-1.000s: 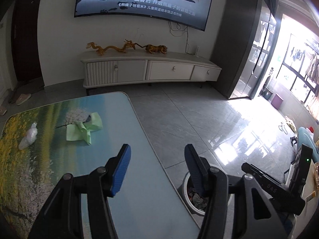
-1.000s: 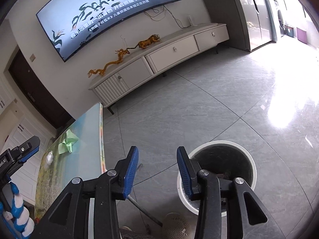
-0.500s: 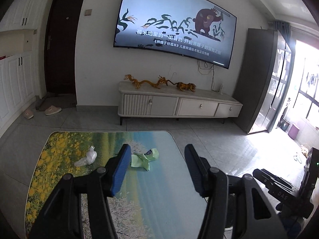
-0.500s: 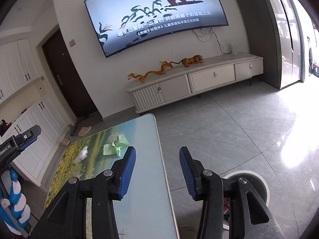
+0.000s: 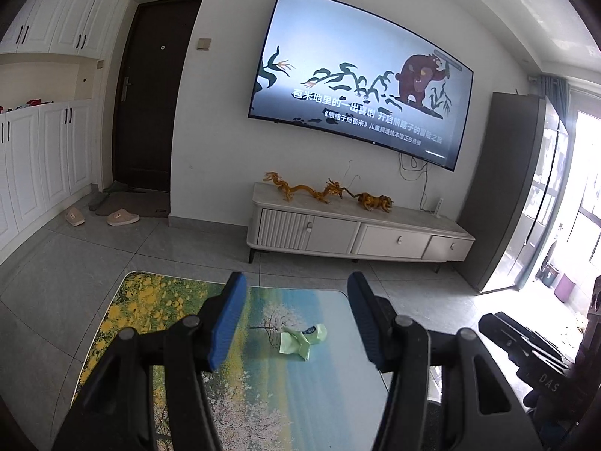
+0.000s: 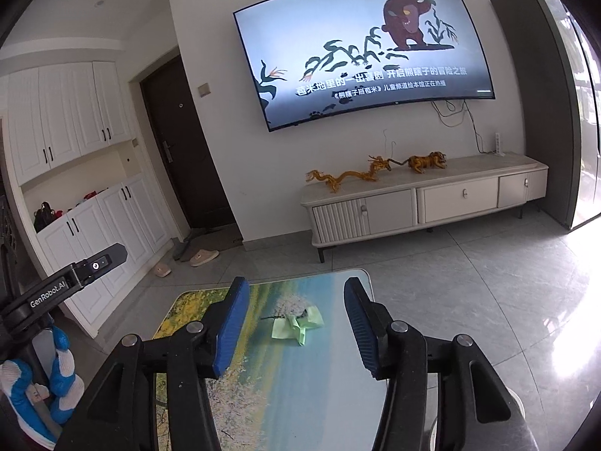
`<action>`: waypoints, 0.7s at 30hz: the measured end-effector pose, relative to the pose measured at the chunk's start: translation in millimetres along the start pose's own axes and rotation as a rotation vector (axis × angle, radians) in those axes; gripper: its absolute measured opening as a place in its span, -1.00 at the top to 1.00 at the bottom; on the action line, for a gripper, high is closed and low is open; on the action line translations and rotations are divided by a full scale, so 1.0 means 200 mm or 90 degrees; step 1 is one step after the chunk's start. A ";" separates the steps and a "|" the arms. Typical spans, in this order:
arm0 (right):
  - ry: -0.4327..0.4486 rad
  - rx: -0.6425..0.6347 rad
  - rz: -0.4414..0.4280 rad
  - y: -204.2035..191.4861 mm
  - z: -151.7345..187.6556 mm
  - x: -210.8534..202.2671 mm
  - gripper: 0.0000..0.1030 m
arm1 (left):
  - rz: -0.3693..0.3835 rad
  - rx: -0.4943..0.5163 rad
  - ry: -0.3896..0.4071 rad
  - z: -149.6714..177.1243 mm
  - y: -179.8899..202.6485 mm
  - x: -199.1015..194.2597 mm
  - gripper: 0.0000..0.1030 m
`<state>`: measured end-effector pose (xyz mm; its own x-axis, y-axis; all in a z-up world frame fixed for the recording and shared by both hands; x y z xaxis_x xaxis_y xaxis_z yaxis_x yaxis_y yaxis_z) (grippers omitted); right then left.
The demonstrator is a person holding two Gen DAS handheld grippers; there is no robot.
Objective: Collect trash
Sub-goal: 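Move both open tools back to the green paper and white plastic bag, then grasp the white plastic bag with the left tool while the right tool grasps the green paper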
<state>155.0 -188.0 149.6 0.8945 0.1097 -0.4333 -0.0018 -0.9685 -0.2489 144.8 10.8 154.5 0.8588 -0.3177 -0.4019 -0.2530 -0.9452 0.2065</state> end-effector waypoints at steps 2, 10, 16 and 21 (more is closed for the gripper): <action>0.001 -0.010 -0.008 -0.04 -0.03 0.04 -0.03 | -0.013 -0.004 0.001 -0.01 -0.03 0.03 -0.05; -0.032 -0.033 -0.021 -0.11 0.00 0.31 -0.14 | -0.087 -0.005 -0.030 0.05 -0.16 0.30 -0.05; -0.072 -0.030 -0.021 -0.11 0.10 0.54 -0.22 | -0.136 -0.017 -0.071 0.17 -0.32 0.57 -0.09; -0.100 -0.024 -0.019 -0.06 0.18 0.73 -0.36 | -0.171 -0.039 -0.107 0.28 -0.49 0.78 -0.22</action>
Point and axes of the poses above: each gripper's, at about its wrist camera, not at the fingertips, and x roughly the way its jaws point, y to its right, z to its underside, the point moved 6 cm from there along x, roughly the way its jaws point, and after that the axes turned 2 degrees about z, right-handed, at the moved point
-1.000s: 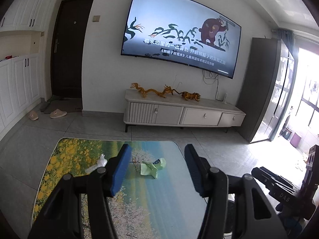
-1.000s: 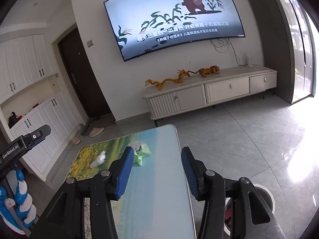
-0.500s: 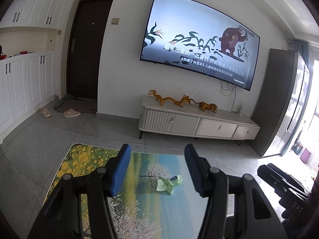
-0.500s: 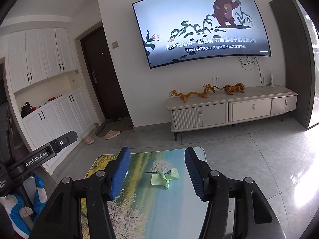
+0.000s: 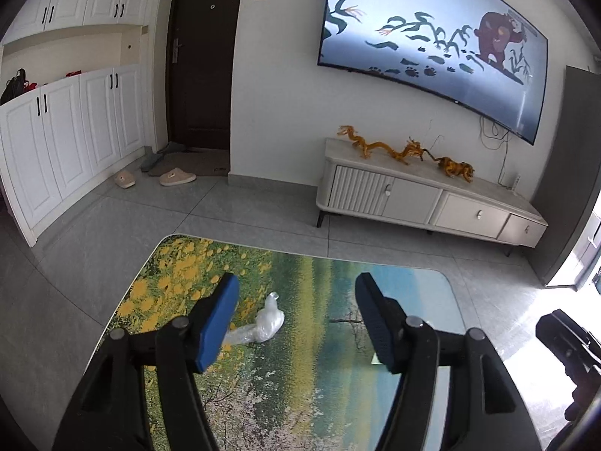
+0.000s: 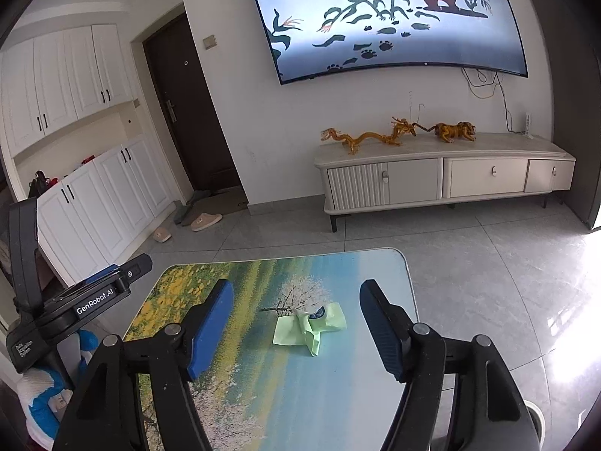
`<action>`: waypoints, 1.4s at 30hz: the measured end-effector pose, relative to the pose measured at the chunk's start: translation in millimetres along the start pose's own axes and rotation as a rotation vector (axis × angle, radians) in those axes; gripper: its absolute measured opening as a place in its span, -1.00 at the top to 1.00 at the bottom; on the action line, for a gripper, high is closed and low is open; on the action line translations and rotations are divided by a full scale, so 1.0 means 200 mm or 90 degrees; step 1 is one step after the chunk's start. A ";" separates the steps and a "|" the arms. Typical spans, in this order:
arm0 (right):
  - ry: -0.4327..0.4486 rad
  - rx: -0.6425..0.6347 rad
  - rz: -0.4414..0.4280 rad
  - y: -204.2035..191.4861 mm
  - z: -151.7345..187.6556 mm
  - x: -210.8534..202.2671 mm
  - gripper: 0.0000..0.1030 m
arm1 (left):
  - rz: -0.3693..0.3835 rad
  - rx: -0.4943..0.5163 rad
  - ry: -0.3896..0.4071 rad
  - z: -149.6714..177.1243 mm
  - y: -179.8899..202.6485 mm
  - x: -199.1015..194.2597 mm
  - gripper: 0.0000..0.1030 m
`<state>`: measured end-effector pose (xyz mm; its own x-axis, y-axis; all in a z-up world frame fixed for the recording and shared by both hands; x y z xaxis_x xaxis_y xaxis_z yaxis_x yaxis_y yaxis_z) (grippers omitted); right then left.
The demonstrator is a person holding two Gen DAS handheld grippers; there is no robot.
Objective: Collect trash
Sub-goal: 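Grasp the white plastic bag with the left tool while the right tool grasps the green paper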
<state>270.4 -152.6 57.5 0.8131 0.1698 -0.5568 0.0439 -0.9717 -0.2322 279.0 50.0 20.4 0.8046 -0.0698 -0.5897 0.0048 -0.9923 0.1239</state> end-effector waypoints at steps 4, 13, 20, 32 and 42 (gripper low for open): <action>-0.028 0.014 -0.001 0.06 0.06 0.19 -0.43 | -0.030 -0.044 -0.034 0.05 -0.13 0.22 -0.23; -0.083 0.051 -0.015 0.16 0.19 0.63 -0.51 | -0.105 -0.054 -0.073 0.22 -0.26 0.60 -0.23; -0.118 0.056 -0.016 0.18 0.27 0.84 -0.51 | -0.166 -0.018 -0.088 0.31 -0.27 0.76 -0.23; -0.175 0.012 -0.010 0.12 0.41 0.93 -0.23 | -0.126 -0.028 -0.156 0.42 -0.27 0.86 0.09; -0.184 -0.012 -0.022 0.07 0.48 0.79 0.39 | -0.052 -0.042 -0.179 0.52 -0.23 0.79 0.50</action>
Point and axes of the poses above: each gripper's, at about its wrist camera, not at the fingertips, and x roughly the way its jaws point, y to its right, z to its underside, the point moved 6 cm from there along x, roughly the way its jaws point, and after that the axes turned 2 degrees about z, right-handed, at the moved point
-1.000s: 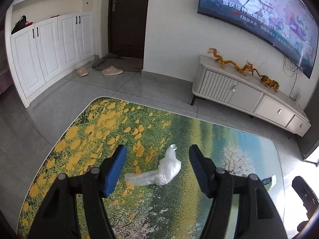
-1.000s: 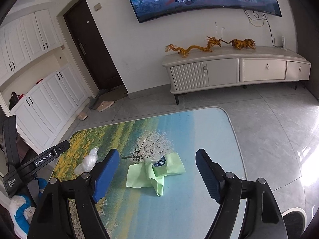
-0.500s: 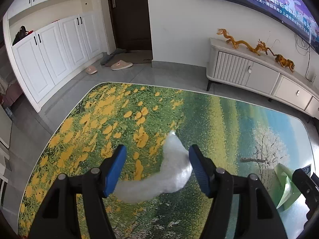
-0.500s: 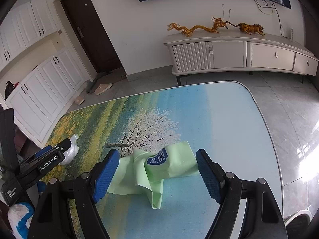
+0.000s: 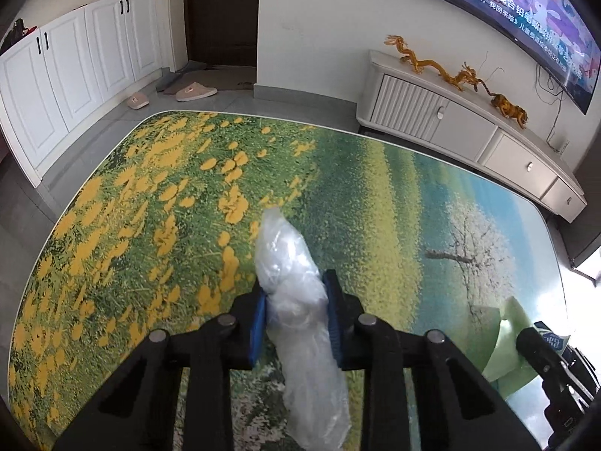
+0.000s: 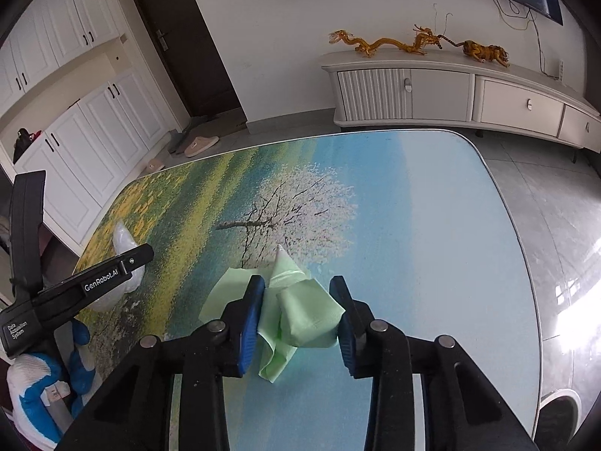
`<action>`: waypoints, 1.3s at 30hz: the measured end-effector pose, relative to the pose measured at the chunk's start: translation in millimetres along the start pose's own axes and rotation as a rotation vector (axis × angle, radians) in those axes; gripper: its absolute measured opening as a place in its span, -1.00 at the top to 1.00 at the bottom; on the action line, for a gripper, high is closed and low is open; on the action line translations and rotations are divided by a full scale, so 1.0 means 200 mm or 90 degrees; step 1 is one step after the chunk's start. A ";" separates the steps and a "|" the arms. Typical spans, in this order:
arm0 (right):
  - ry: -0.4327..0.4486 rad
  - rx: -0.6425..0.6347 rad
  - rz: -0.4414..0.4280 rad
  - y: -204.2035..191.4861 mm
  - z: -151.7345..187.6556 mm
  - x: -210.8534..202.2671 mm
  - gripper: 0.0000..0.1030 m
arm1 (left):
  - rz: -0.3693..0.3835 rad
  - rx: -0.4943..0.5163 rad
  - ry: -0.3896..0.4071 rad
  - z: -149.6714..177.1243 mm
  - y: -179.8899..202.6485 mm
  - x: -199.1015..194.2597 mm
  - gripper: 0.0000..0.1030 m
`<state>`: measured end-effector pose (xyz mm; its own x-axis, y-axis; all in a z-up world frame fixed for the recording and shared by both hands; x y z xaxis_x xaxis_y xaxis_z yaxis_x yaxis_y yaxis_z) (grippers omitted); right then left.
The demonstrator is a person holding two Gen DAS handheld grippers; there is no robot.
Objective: Collect trash
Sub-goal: 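Carry the plastic bag and green paper over the white bin with both tools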
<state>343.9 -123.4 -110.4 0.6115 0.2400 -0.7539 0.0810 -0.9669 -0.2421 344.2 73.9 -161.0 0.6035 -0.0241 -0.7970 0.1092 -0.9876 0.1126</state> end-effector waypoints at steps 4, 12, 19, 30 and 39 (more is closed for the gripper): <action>-0.003 -0.001 -0.005 -0.03 0.08 -0.08 0.45 | 0.040 0.000 -0.003 0.08 0.03 -0.10 0.53; 0.029 0.016 -0.010 -0.09 0.21 -0.35 0.47 | 0.135 0.031 0.029 0.23 0.08 -0.43 0.53; 0.076 0.033 -0.006 -0.09 0.29 -0.65 0.47 | 0.169 0.053 0.063 0.31 0.14 -0.72 0.53; 0.163 0.066 0.014 -0.06 0.36 -1.07 0.47 | 0.239 0.075 0.129 0.34 0.25 -1.13 0.53; 0.228 0.080 0.021 -0.04 0.39 -1.36 0.47 | 0.296 0.095 0.171 0.38 0.36 -1.43 0.53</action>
Point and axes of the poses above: each gripper's, at about its wrist camera, not at the fingertips, and x roughly the way its jaws point, y to its right, z to its underside, the point moved 6 cm from there along x, roughly the way its jaws point, and after that the axes turned 2 degrees about z, right-handed, at the moved point
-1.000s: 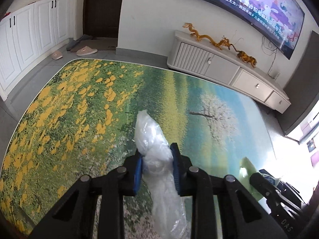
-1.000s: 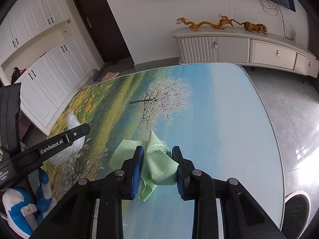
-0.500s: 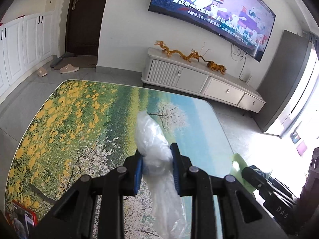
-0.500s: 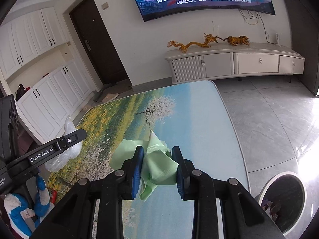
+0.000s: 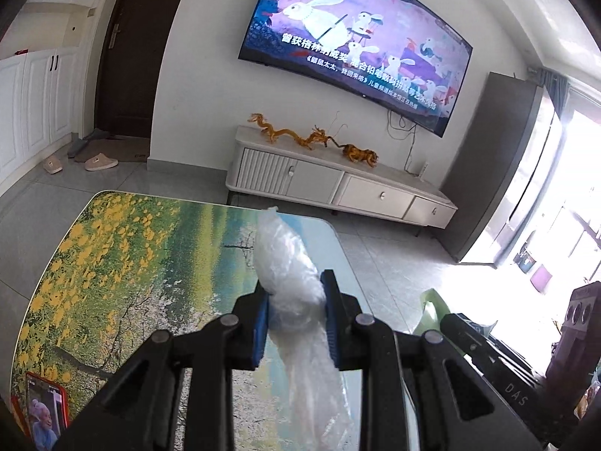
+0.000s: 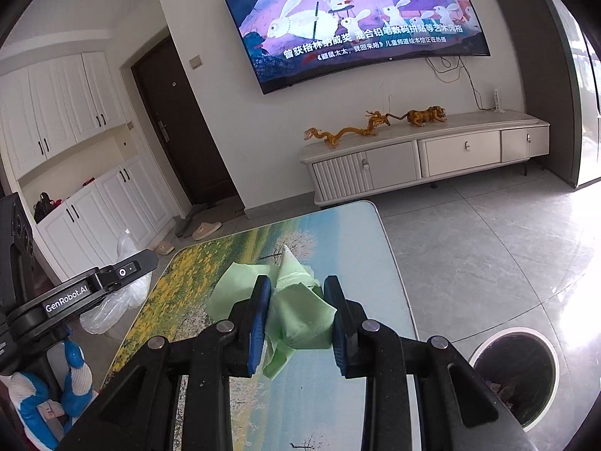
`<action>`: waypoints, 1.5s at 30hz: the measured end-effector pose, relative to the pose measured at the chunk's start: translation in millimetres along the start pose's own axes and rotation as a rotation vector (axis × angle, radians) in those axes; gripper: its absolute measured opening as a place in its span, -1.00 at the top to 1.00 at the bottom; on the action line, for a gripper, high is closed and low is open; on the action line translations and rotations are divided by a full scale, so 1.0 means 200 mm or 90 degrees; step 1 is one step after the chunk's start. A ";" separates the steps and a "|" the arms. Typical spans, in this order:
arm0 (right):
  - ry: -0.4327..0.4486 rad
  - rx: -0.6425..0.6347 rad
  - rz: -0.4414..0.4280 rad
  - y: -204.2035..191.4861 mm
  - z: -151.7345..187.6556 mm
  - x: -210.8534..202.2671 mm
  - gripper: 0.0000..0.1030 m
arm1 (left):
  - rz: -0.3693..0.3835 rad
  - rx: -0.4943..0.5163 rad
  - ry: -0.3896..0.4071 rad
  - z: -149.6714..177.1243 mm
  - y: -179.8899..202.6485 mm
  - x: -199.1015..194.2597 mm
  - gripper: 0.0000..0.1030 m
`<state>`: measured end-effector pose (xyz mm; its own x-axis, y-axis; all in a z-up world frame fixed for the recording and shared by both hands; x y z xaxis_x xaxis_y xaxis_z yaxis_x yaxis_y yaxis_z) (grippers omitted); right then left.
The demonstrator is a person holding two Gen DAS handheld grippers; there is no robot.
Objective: Collect trash
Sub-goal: 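Carry the plastic bag and green paper over the white bin with both tools, then open both tools to drop the bag and green paper into the bin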
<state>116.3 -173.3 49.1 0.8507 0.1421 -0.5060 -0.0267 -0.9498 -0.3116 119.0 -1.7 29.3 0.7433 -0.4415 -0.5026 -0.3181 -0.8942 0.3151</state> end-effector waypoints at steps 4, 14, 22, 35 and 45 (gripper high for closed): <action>0.024 0.014 0.010 0.08 -0.03 -0.09 0.47 | 0.030 0.019 0.002 0.00 0.14 -0.03 0.53; 0.053 0.077 0.093 0.44 -0.01 -0.21 0.47 | 0.108 0.084 -0.044 0.09 0.57 0.11 0.53; 0.050 0.150 0.214 0.92 0.07 -0.28 0.46 | 0.164 0.171 -0.119 0.29 1.02 0.38 0.53; -0.079 0.263 0.319 1.56 0.43 -0.06 0.38 | 0.206 0.214 -0.298 0.76 1.47 1.01 0.48; -0.140 0.313 0.357 1.80 0.63 0.04 0.01 | 0.257 0.180 -0.387 0.93 1.57 1.30 0.20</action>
<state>46.9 -479.4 -168.5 0.5188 -0.2218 -0.8256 -0.6959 -0.6706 -0.2571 102.4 -410.6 -152.1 0.1117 -0.6275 -0.7706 -0.6936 -0.6046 0.3918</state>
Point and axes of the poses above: each gripper's, at about its wrist camera, not at the fingertips, and x roughly the way its jaws point, y to its right, z to its underside, the point moved 6 cm from there along x, roughly the way its jaws point, and after that the axes turned 2 degrees about z, right-handed, at the moved point
